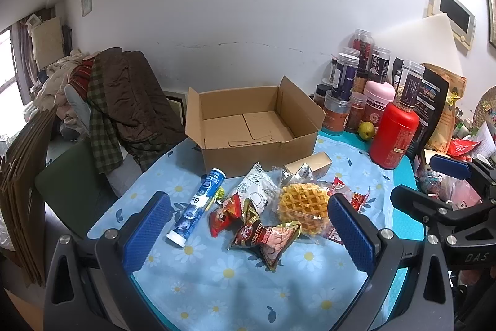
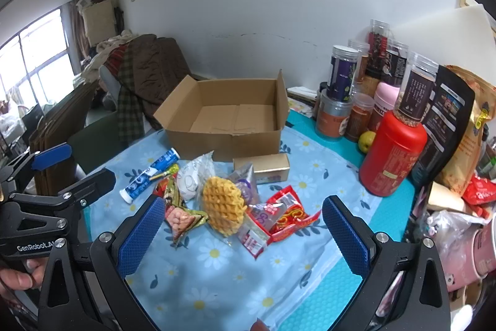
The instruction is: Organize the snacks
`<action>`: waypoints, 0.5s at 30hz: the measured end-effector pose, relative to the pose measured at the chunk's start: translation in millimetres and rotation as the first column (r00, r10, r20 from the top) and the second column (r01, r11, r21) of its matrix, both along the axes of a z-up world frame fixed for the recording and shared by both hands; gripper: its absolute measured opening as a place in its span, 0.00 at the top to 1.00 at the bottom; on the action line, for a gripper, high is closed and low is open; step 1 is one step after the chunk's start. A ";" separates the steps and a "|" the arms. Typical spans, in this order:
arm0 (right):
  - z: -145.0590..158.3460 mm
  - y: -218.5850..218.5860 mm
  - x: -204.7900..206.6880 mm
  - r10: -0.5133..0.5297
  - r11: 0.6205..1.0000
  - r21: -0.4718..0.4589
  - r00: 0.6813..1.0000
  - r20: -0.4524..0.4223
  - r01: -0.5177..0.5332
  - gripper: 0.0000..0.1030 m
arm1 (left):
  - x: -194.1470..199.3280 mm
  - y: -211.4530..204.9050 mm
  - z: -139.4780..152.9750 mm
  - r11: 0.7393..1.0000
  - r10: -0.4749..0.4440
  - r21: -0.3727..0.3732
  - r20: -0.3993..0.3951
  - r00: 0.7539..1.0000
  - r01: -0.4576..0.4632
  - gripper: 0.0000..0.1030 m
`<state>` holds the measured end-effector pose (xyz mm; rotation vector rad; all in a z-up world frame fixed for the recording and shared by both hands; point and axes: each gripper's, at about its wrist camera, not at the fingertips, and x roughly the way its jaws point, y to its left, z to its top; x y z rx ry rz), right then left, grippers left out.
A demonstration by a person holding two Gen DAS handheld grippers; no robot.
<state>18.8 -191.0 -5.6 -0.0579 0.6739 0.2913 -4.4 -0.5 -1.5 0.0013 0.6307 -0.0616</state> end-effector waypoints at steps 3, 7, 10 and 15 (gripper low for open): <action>0.1 -0.1 0.1 0.000 1.000 0.001 1.000 0.000 0.000 0.00 | 0.6 -0.6 0.2 1.000 0.000 0.003 0.001 1.000 0.000 0.00; -0.2 -1.1 0.4 -0.002 1.000 0.003 1.000 0.003 0.002 0.00 | 1.3 -1.2 0.6 1.000 -0.001 0.002 0.001 1.000 0.000 0.00; 0.0 -1.2 0.5 -0.005 1.000 0.005 1.000 0.005 0.005 0.00 | 1.1 -2.0 1.0 1.000 -0.002 0.003 0.003 1.000 0.002 0.00; 0.7 -1.2 -0.6 -0.006 1.000 0.003 1.000 0.008 0.006 0.00 | 0.5 -2.7 1.3 1.000 -0.007 0.003 0.004 1.000 0.007 0.00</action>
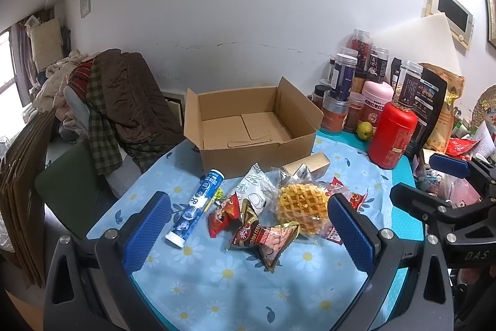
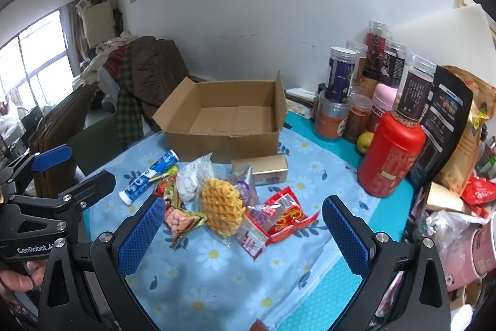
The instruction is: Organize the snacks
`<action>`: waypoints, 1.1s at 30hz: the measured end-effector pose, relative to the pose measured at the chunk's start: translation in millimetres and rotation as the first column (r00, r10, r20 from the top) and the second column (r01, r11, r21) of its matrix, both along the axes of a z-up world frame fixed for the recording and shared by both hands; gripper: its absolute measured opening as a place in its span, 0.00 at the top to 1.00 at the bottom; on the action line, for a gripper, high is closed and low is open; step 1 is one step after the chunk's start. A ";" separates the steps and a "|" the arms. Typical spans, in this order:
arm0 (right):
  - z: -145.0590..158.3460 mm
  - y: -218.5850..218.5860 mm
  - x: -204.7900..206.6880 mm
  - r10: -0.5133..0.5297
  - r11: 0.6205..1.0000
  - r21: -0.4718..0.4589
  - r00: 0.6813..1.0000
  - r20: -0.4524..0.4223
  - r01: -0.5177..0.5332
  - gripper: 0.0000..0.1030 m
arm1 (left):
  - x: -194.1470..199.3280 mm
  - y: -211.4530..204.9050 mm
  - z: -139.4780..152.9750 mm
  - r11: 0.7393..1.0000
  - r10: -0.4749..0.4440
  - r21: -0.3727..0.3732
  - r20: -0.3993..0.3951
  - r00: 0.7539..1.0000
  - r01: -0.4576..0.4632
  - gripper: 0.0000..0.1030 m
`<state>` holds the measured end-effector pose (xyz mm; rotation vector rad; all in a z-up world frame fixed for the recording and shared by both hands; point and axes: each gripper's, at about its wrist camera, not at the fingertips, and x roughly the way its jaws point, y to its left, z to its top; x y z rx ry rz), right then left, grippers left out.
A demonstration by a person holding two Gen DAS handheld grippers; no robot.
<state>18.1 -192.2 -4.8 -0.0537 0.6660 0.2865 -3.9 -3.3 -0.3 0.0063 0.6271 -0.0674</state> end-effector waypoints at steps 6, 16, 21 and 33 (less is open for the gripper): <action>0.8 -0.1 -0.2 0.005 1.000 0.001 1.000 0.001 -0.005 0.00 | -0.3 -0.6 0.4 1.000 0.002 0.000 0.001 1.000 -0.002 0.00; -1.0 3.6 -0.4 0.007 1.000 -0.004 1.000 0.003 -0.007 0.00 | 3.2 1.5 -2.3 0.999 -0.028 -0.019 -0.012 1.000 0.028 0.00; -3.9 5.5 0.9 0.007 1.000 -0.009 1.000 0.000 -0.007 0.00 | 6.2 3.7 -7.2 0.999 -0.041 -0.028 -0.016 0.999 0.041 0.00; -34.3 6.5 5.7 -0.020 0.997 -0.069 1.000 -0.015 0.019 0.00 | 27.9 6.4 -45.2 0.994 -0.091 -0.066 -0.109 0.990 0.084 0.00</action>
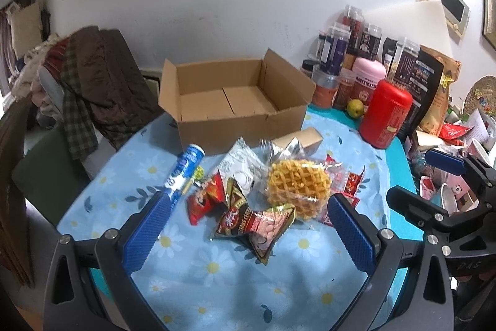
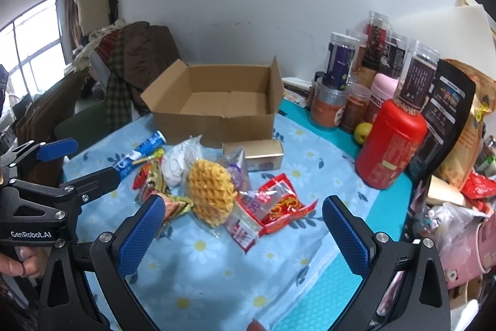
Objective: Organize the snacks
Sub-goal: 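Grasp the brown-green cereal bag with the left tool while the right tool approaches the red-white strip packet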
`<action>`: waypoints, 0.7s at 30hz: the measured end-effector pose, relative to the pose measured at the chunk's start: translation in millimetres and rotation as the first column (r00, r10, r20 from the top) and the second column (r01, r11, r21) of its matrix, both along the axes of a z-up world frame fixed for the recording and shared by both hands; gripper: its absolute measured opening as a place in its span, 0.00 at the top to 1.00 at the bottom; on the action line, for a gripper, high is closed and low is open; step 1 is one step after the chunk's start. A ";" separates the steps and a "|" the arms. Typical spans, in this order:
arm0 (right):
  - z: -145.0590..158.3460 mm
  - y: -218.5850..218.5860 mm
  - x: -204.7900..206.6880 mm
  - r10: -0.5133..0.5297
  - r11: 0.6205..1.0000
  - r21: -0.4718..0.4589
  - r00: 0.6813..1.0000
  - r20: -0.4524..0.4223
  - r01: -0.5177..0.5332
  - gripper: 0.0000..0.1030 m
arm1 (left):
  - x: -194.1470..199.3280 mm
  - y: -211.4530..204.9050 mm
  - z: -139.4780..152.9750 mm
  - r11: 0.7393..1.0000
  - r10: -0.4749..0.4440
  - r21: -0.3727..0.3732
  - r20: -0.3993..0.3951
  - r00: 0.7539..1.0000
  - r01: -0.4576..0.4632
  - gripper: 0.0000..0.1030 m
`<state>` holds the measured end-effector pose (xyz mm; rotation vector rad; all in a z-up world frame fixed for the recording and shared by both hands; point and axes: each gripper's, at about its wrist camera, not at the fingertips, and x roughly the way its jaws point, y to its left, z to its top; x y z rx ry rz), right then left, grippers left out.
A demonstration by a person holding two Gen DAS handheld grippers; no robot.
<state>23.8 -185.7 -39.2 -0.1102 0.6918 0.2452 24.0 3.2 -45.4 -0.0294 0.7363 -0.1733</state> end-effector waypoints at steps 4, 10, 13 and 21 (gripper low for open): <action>-11.8 1.8 3.0 -0.004 1.000 -0.009 1.000 -0.004 0.004 0.00 | 9.5 2.4 -15.3 1.000 -0.001 -0.006 -0.037 0.999 0.001 0.00; -31.7 6.5 9.4 -0.011 1.000 -0.016 0.999 -0.036 0.010 0.00 | 23.0 9.5 -38.8 1.000 0.002 -0.004 -0.091 0.996 -0.002 0.00; -42.4 7.1 14.6 -0.012 1.000 -0.006 0.998 -0.063 0.012 0.00 | 30.7 13.0 -49.8 1.000 0.011 -0.008 -0.121 0.993 -0.012 0.00; -66.3 7.0 27.7 -0.037 0.999 -0.001 0.993 -0.113 0.037 0.00 | 48.8 13.2 -77.9 0.998 -0.020 -0.054 -0.207 0.978 0.009 0.00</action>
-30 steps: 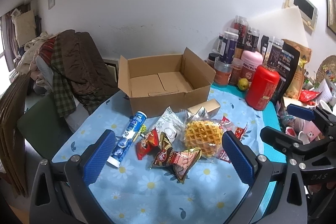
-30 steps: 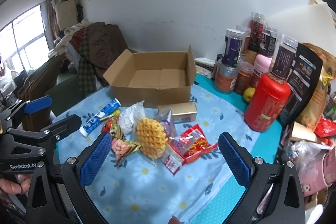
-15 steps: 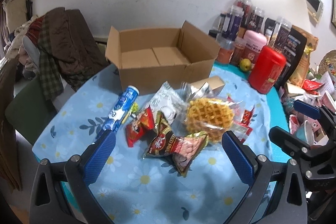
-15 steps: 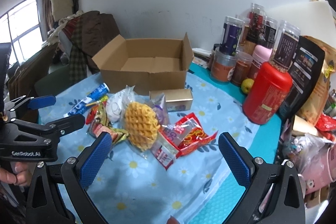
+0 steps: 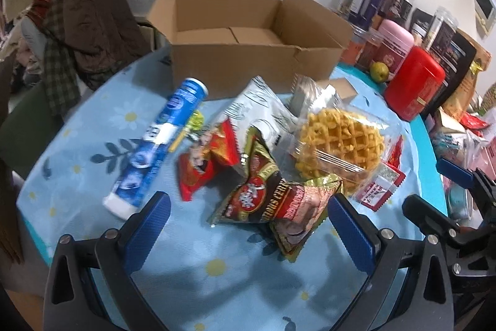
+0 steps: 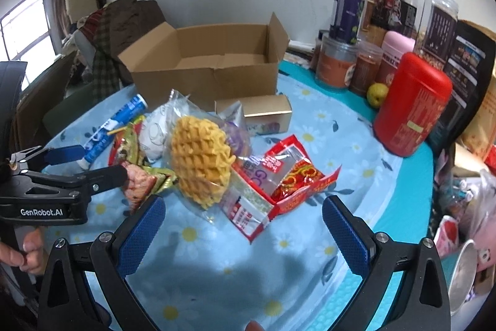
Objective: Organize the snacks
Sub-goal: 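Grasp the brown-green cereal bag with the left tool while the right tool approaches the red-white strip packet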
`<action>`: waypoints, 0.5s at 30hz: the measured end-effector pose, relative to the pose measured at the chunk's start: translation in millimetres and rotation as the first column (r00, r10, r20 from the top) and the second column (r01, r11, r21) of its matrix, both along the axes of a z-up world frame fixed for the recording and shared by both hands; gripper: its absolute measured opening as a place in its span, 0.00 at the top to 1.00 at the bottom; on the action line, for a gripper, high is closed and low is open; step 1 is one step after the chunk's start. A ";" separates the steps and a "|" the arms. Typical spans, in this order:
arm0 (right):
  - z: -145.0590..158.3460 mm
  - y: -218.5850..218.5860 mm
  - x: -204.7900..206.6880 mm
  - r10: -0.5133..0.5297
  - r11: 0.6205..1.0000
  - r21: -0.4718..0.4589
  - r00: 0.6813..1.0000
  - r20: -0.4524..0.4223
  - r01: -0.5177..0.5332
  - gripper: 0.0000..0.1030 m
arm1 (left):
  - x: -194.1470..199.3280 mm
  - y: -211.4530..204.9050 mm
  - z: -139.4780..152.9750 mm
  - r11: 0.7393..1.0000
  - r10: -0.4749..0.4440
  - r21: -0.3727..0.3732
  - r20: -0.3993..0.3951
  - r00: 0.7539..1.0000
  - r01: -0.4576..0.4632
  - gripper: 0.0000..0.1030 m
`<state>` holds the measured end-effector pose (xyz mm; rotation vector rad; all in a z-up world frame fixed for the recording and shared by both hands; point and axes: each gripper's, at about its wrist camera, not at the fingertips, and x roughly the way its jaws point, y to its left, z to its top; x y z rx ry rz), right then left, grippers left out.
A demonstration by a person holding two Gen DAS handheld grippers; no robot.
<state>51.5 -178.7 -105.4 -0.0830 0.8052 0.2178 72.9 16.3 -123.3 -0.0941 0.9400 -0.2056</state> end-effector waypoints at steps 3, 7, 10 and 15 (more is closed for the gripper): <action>-6.0 -3.0 3.2 -0.009 1.000 0.009 1.000 -0.013 0.009 0.00 | 3.5 -4.0 -5.2 0.999 -0.029 -0.021 -0.005 1.000 0.029 0.00; -14.2 -9.0 8.3 -0.019 1.000 0.020 0.999 -0.039 0.020 0.00 | 10.3 -14.7 -12.7 0.994 -0.103 -0.049 -0.030 0.994 0.101 0.00; -19.3 -13.6 10.5 -0.026 0.999 0.025 0.998 -0.057 0.027 0.00 | 15.7 -23.5 -19.4 0.991 -0.130 -0.023 -0.045 0.990 0.129 0.00; -27.1 -19.8 13.6 -0.027 0.999 0.040 0.997 -0.079 0.030 0.00 | 24.4 -31.7 -32.3 0.988 -0.156 -0.007 -0.054 0.986 0.156 0.04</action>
